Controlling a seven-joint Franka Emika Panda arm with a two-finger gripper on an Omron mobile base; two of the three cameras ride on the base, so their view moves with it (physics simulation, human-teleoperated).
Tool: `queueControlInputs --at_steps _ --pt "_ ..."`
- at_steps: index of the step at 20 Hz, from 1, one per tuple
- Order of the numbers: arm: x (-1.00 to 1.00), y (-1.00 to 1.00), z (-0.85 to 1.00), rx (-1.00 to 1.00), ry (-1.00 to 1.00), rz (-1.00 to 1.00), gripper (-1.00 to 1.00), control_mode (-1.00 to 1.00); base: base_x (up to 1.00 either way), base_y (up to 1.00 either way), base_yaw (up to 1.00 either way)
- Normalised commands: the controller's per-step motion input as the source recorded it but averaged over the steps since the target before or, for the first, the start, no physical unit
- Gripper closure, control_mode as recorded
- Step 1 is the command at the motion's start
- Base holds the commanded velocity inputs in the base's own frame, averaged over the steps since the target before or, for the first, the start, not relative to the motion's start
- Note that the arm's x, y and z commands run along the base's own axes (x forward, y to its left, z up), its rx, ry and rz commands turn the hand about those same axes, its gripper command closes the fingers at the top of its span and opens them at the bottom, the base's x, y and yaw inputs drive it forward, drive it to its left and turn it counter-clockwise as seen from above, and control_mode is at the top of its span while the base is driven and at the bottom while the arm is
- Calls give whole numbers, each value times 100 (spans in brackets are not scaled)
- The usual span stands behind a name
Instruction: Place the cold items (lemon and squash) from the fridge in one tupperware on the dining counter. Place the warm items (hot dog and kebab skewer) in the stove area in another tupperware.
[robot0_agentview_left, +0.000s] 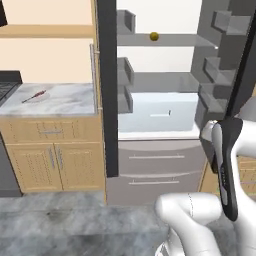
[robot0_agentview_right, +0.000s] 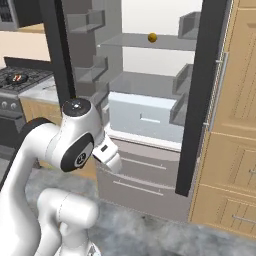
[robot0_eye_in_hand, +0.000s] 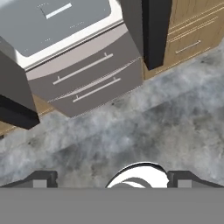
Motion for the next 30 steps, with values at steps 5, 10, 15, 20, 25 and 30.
queueControlInputs --at_steps 5,10,15,20,25,30 --pt "0 0 0 0 0 0 -100 100 77 13 0" --pt "0 0 0 0 0 0 -100 100 64 10 0" --pt "0 0 0 0 0 0 -100 100 64 26 0" --pt "0 0 0 0 0 0 -100 100 62 22 0" --pt "0 0 0 0 0 0 -100 100 54 -6 0" --pt "0 0 0 0 0 0 -100 100 52 -17 -3"
